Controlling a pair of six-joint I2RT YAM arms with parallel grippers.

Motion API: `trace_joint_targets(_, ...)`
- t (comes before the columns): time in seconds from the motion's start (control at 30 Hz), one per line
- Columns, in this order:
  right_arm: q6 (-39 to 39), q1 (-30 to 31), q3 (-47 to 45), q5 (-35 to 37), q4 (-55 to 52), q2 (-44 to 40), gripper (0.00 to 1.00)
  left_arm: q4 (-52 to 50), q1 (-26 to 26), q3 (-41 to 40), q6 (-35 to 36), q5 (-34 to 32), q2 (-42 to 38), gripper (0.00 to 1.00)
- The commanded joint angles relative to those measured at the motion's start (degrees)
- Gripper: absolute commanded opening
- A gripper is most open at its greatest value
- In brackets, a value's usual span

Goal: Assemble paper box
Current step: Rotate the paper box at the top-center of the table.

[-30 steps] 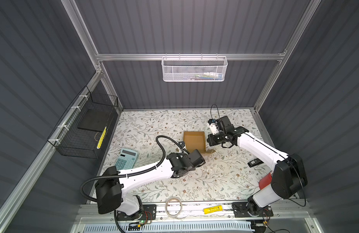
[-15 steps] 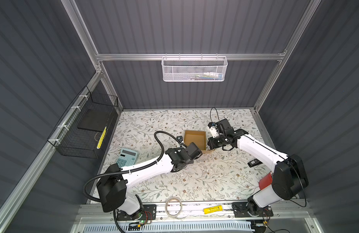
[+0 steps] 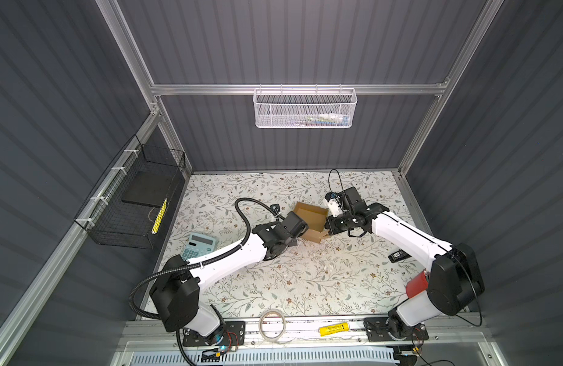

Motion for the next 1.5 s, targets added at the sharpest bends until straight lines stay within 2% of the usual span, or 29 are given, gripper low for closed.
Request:
trace_joint_targets(0.0,-1.04,1.30,-0.01,-0.12,0.34,-0.60,0.00,0.81,1.20,2.52,2.67,0.73,1.07,0.27)
trace_joint_targets(1.13,6.08,7.63,-2.41,-5.19,7.82,1.28,0.00,9.87,9.91,8.49,7.83,5.50,9.84,0.26)
trace_joint_targets(1.47,6.69,8.09,-2.98,-3.84,8.31,0.22,0.00,10.49,11.17,8.85,8.33,6.47,11.22,0.25)
